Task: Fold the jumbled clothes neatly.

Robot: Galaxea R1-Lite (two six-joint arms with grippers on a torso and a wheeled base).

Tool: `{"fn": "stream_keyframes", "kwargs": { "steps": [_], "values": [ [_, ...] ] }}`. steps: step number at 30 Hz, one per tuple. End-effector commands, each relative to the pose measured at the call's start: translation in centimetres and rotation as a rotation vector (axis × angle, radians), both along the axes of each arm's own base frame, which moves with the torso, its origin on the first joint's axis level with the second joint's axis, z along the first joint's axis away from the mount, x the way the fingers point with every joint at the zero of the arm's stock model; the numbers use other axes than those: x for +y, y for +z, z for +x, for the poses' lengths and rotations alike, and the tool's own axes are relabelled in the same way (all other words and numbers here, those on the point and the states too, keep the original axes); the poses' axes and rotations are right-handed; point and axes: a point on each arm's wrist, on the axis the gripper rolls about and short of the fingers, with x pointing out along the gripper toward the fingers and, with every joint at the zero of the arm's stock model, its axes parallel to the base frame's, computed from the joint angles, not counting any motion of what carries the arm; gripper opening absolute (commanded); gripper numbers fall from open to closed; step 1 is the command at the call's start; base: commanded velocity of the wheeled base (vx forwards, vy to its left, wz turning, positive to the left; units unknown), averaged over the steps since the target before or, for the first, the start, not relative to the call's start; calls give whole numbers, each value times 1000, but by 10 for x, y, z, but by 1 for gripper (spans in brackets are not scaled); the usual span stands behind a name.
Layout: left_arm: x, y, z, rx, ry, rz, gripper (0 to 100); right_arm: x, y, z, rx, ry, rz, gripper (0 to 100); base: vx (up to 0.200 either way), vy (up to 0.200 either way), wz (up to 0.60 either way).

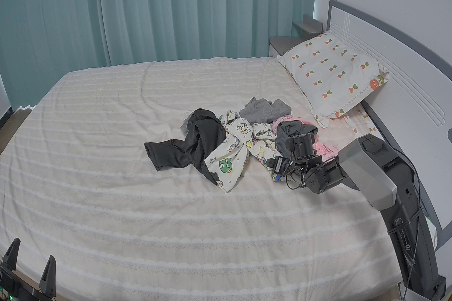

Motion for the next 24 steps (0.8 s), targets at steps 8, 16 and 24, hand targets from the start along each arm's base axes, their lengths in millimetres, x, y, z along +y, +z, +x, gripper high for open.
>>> {"fn": "stream_keyframes", "kwargs": {
  "steps": [8, 16, 24],
  "values": [
    [0, -5, 0, 0, 1, 0, 100, 17, -25, 11, 14, 30, -14, 0, 0, 0, 0],
    [0, -5, 0, 0, 1, 0, 100, 18, -16, 18, -30, 19, 10, 0, 0, 0, 0],
    [0, -5, 0, 0, 1, 0, 100, 23, 19, 5, -49, -19, 51, 0, 0, 0, 0]
  ]
}}
